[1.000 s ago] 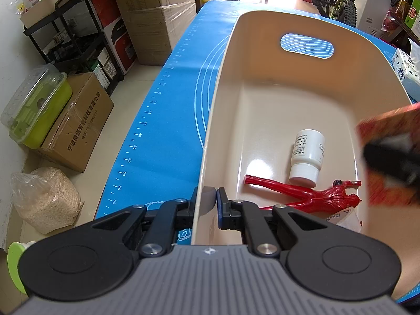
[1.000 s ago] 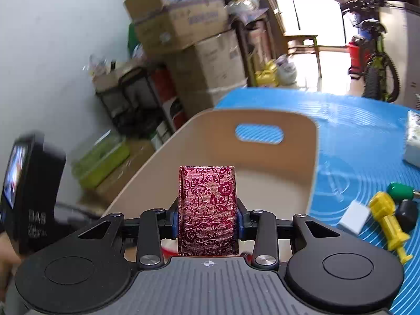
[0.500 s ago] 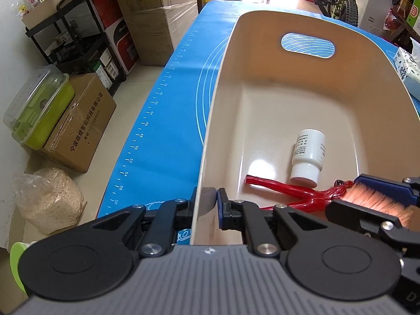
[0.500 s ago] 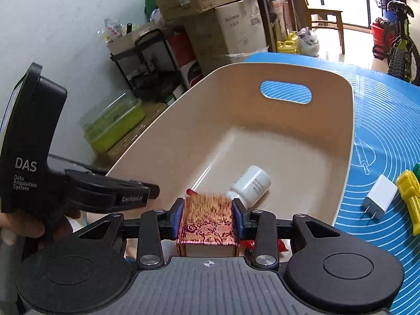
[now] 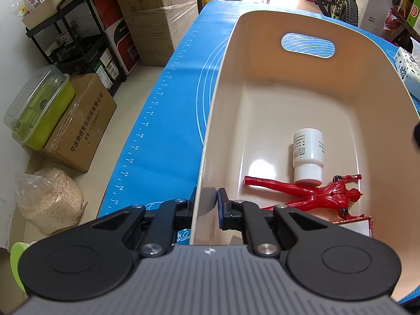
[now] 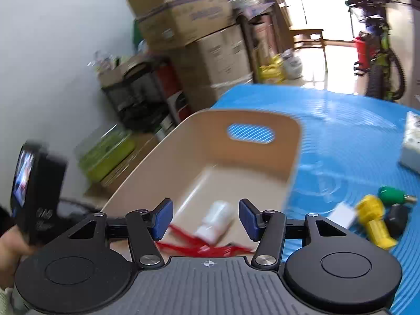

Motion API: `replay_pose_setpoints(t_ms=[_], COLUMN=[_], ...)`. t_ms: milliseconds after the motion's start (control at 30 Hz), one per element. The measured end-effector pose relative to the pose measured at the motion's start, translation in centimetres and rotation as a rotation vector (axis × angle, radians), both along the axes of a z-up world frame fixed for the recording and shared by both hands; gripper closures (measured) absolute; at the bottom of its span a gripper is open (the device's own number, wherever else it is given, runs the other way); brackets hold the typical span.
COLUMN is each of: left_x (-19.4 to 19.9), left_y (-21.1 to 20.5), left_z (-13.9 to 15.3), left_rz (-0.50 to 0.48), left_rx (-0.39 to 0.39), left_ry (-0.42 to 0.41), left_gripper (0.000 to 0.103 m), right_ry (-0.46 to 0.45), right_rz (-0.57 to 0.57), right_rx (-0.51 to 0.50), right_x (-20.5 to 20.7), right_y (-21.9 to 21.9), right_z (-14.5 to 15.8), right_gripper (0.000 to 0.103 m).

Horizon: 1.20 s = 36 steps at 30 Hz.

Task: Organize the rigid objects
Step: 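Lift the floral box into the basket and release it, then move the right gripper to the yellow toy piece and grasp it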

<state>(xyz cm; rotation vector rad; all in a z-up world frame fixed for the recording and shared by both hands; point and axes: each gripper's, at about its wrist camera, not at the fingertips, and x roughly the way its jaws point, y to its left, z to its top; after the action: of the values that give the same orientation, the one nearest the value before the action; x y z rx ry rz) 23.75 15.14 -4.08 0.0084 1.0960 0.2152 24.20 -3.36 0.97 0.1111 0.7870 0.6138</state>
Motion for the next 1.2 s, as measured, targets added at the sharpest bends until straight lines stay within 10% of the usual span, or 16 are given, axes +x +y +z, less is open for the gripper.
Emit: replay_pose_setpoints(t_ms=[633,1200], left_x=[0.0,0.0], left_y=[0.0,-0.1], left_z=[-0.1,0.0], left_rz=[0.005,0.003], left_rx=[0.001,0.007], left_ry=[0.002,0.002], left_gripper=[0.088,0.088], right_ry=[0.071,0.031], right_rz=[-0.289,-0.270], right_rx=[-0.234,-0.425], right_x=[6.4,6.7], right_y=[-10.3,-9.4], right_z=[-6.7,-12.0], right_gripper=[0.036,0.046])
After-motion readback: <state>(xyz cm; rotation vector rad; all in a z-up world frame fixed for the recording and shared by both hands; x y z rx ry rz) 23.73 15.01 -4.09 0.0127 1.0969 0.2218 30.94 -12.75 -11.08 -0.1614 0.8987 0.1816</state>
